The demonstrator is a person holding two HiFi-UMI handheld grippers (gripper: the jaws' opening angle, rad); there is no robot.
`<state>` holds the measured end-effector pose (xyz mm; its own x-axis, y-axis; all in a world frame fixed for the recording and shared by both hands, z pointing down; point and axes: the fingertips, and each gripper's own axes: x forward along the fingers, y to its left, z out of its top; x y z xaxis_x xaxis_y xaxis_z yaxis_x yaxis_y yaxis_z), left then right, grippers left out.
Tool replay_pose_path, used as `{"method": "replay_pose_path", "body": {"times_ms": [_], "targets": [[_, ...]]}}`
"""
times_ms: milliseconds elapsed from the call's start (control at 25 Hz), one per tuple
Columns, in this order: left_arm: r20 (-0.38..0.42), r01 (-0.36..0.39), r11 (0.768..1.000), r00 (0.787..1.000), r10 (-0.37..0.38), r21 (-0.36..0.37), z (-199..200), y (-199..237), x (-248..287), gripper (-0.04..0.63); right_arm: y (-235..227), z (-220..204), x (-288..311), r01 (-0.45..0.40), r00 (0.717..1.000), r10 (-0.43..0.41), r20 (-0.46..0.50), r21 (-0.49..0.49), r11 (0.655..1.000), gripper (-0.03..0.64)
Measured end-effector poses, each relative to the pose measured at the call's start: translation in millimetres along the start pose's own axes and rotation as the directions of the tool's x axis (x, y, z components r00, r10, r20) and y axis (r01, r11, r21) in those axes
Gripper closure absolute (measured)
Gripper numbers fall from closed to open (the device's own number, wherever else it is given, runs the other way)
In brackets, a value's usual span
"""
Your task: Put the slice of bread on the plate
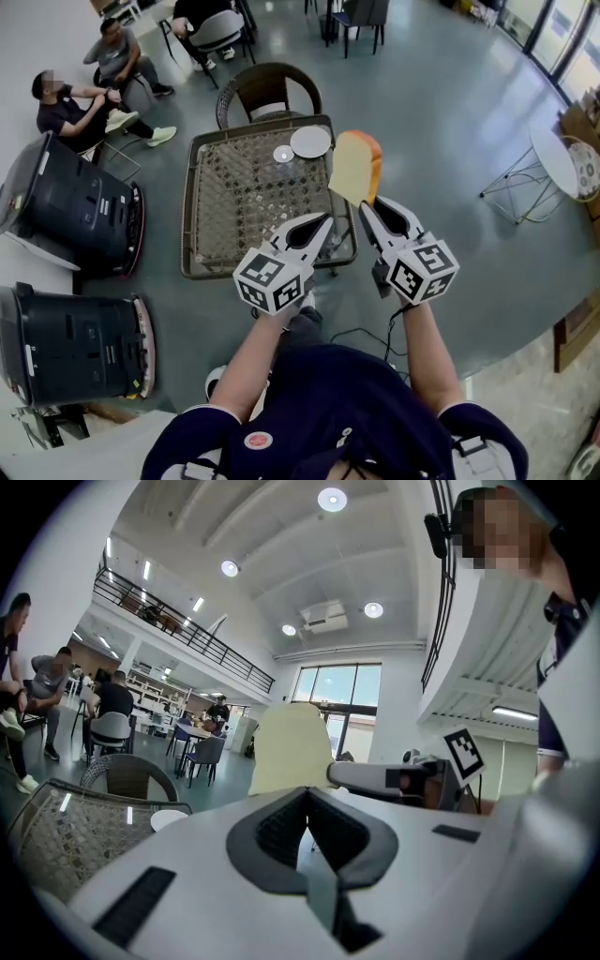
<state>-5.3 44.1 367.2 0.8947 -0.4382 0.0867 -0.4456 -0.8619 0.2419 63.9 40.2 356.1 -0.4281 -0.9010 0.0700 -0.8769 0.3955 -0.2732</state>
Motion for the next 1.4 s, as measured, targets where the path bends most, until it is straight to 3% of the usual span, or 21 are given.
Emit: {"method": "replay_pose_path", "body": {"times_ms": [720, 1160, 1400], "targets": [[-0.067, 0.051, 0.998, 0.996, -0.053, -0.035, 12.6, 146.0, 38.6, 0.589, -38.4, -1.5, 140.5, 0.091, 0.995, -0.089, -0.053, 0.023, 0.996, 0.537], [-0.074, 0.023, 0.997, 0.997, -0.028, -0.073, 7.6, 178.2, 53.0, 0.589, -55.8, -1.9, 172.7, 0.085, 0.992, -0.083, -0.09, 0.012, 0.996, 0.537], [-0.074, -0.025, 0.997, 0.997, 0.019, -0.077, 4.5, 191.5, 66.4, 0.589, -70.2, -7.9, 187.9, 0.04, 0.992, -0.038, -0.119, 0.014, 0.999, 0.537]]}}
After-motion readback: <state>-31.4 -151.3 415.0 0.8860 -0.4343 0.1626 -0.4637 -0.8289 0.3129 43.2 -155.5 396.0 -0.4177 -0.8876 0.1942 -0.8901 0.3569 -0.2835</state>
